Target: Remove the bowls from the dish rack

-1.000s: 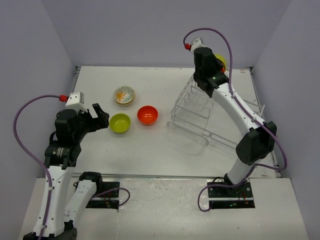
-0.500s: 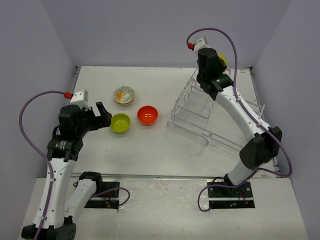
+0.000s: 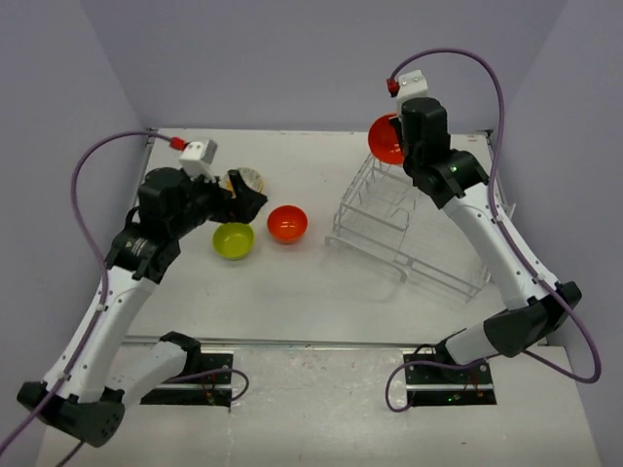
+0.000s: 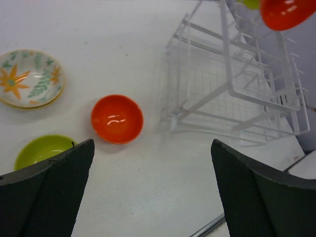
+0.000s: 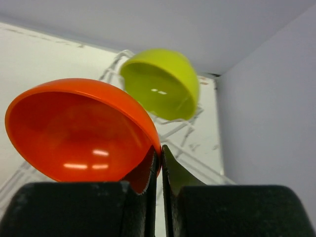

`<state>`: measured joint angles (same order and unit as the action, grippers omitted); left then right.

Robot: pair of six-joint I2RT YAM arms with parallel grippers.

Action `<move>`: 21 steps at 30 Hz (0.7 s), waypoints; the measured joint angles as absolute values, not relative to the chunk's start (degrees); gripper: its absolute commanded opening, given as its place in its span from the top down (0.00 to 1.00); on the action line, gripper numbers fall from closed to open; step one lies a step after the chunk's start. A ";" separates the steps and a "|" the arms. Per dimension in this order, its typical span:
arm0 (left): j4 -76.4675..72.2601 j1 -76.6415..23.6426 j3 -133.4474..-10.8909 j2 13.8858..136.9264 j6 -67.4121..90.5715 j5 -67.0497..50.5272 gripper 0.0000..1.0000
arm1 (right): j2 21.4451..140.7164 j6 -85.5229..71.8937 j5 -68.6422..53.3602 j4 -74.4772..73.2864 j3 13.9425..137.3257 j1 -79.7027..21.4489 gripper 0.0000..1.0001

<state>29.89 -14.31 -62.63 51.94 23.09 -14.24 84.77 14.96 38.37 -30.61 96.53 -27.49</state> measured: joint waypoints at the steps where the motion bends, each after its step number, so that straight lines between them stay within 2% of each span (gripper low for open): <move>1: 28.38 -19.55 -64.82 54.65 23.40 -12.84 0.00 | 84.68 11.66 36.03 -32.95 97.12 -27.70 1.00; 5: 25.08 -36.51 -76.79 67.26 22.94 -5.69 0.00 | 83.96 0.21 27.49 -40.14 97.93 -28.67 1.00; 9: 23.83 -43.97 -86.43 77.80 21.08 3.51 0.02 | 82.74 -8.08 19.44 -44.21 97.80 -30.20 1.00; 12: 24.01 -46.13 -90.61 83.00 19.25 10.94 0.19 | 81.21 -11.86 15.20 -45.25 97.08 -31.70 1.00; 13: 24.10 -46.50 -90.94 83.96 18.85 12.56 0.34 | 80.60 -12.88 14.17 -45.56 96.73 -32.45 1.00; 14: 24.43 -46.72 -91.15 84.77 18.61 14.15 0.52 | 79.75 -13.98 13.21 -45.56 96.12 -33.19 1.00; 15: 24.75 -46.92 -91.20 85.52 18.28 15.66 0.52 | 79.46 -14.33 12.80 -45.60 95.92 -33.78 1.00; 16: 25.19 -46.94 -91.20 86.02 17.80 16.91 0.75 | 78.83 -14.98 12.27 -45.60 95.37 -34.59 1.00; 18: 25.58 -46.96 -91.20 86.83 18.44 18.70 0.95 | 77.84 -15.99 11.33 -45.41 94.59 -35.68 1.00; 19: 25.69 -47.07 -91.18 87.02 18.48 19.16 1.00 | 77.49 -16.51 11.07 -45.15 94.11 -36.10 1.00; 21: 26.52 -47.66 -91.20 86.98 18.13 19.84 1.00 | 77.17 -16.93 10.87 -44.38 93.10 -35.99 0.99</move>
